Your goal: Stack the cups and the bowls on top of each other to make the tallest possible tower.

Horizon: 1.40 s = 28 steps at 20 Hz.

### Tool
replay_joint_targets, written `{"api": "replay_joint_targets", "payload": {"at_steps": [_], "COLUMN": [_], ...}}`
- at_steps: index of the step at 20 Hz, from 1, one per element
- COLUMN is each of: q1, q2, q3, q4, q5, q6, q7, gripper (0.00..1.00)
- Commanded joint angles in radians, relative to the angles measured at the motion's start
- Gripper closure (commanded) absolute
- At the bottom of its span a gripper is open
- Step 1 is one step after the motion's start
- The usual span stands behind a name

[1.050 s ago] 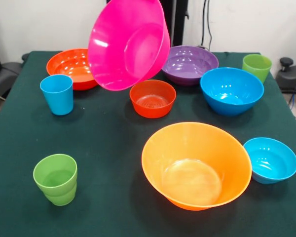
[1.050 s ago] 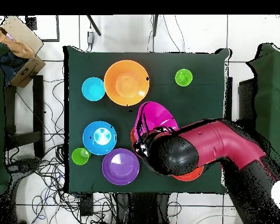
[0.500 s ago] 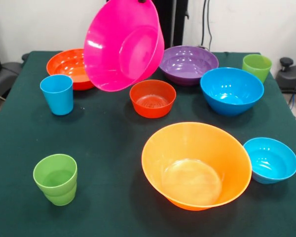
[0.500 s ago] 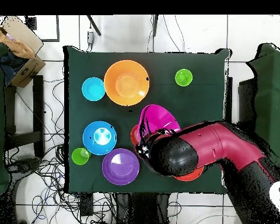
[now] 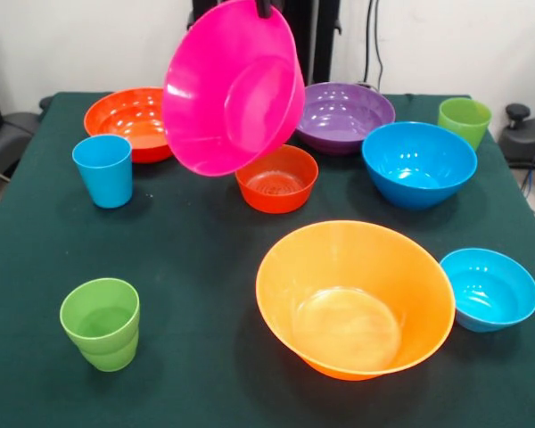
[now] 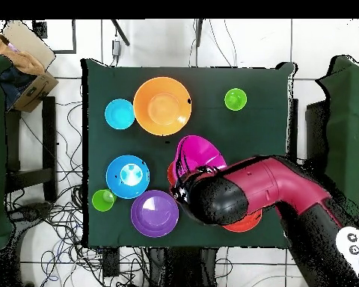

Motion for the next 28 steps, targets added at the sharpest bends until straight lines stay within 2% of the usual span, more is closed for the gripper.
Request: {"api": "replay_joint_targets", "payload": {"at_steps": [1,4,9,15,19,25,28], "q1": [0.078,0.12,0.131,0.14,0.139,0.155,0.148], "q2": [0.096,0.105,0.115,0.201,0.194,0.216,0.203], "q3": [-0.106,-0.158,-0.177,-0.229,-0.228,-0.252,-0.242], "q4": [0.054,0.049,0.049,0.013,0.009,-0.014,-0.01], "q5": [-0.129,-0.203,-0.208,-0.261,-0.253,-0.276,-0.262], "q6": [-0.11,-0.161,-0.188,-0.233,-0.221,-0.218,-0.199], "q7": [0.016,0.053,0.043,0.012,-0.005,-0.01,-0.025], "gripper": [1.0,1.0,1.0,1.0,1.0,1.0,1.0]}}
